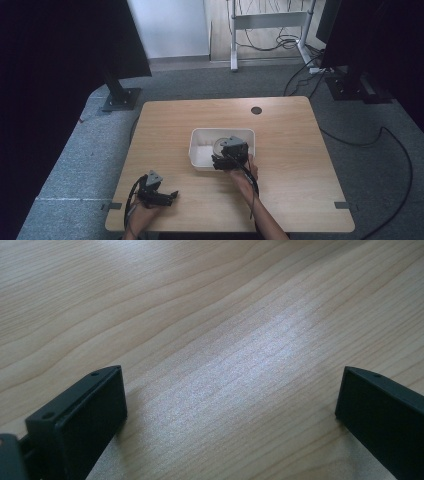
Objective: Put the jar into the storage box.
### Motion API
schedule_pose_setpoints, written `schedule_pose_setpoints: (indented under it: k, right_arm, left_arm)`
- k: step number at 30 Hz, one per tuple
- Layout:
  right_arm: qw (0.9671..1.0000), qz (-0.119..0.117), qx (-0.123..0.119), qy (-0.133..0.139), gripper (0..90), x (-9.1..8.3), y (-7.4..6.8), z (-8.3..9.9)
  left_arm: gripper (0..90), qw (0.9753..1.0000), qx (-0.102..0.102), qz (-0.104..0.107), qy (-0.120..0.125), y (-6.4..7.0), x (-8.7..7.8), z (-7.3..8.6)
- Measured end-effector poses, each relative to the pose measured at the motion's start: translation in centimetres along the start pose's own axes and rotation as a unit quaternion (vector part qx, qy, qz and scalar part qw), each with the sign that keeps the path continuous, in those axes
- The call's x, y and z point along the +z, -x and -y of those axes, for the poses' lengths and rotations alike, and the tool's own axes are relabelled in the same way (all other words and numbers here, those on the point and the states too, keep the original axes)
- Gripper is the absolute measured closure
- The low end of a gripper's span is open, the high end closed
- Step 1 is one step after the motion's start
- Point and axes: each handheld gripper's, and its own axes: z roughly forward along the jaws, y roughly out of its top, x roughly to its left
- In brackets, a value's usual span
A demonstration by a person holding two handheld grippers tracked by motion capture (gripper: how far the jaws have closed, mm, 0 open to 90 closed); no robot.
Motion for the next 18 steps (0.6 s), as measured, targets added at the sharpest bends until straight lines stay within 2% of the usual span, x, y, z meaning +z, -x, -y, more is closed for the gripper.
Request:
schedule_pose_setpoints:
  k: [4,13,18]
  right_arm:
    - [0.9999,0.01,0.0,-0.003,9.3,0.7,0.0,0.0]
    - [0.9998,0.015,-0.002,-0.011,9.3,2.1,-0.4,0.0]
    - [0.9997,0.019,-0.008,-0.016,9.3,2.8,-1.1,-0.1]
  left_arm:
    - [0.0,1.0,-0.001,0.0,0.0,0.0,0.0,0.0]
    - [0.0,1.0,-0.001,0.0,0.0,0.0,0.0,0.0]
    - [0.0,1.0,0.0,0.0,0.0,0.0,0.0,0.0]
